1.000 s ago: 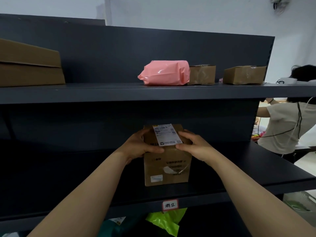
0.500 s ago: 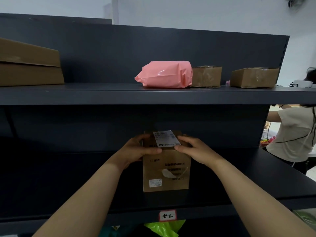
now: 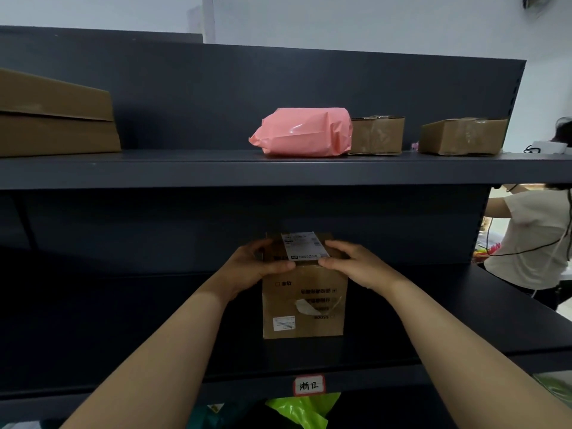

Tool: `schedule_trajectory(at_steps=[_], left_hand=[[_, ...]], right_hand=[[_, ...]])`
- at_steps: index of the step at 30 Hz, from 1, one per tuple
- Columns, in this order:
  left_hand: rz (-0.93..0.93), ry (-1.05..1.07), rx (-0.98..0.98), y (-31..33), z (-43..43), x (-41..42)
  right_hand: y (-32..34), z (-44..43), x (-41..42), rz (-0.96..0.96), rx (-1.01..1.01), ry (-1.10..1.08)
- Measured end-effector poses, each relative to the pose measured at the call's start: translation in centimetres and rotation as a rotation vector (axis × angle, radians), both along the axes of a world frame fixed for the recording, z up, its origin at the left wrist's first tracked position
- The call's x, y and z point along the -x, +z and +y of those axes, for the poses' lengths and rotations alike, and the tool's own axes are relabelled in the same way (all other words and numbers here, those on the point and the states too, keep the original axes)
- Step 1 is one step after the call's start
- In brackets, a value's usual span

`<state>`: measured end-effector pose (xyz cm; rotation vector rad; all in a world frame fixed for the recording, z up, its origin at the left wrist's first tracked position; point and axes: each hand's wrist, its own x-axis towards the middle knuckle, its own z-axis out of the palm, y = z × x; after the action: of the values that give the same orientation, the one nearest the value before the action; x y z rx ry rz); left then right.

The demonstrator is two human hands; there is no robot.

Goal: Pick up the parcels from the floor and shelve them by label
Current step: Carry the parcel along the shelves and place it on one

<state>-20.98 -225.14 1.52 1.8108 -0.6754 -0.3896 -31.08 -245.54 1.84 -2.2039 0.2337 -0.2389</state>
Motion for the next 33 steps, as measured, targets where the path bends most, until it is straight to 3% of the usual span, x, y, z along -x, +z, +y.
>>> schedule_trajectory(at_steps=[10,19,33], left_hand=[[-0.326,0.199,0.018,1.8,1.9,1.4],[-0.539,0.203,0.091,3.5,5.2,6.9],[-0.586,0.370,0.100,1.0,8.8,17.4]], right_hand=[[1.8,0.9,2.5,-0.220,0.105,-0.175],[3.4,3.6,8.1,-0.473,0.154,-0.210],[2.1,5.7,17.0,-0.529,0.033,-0.122]])
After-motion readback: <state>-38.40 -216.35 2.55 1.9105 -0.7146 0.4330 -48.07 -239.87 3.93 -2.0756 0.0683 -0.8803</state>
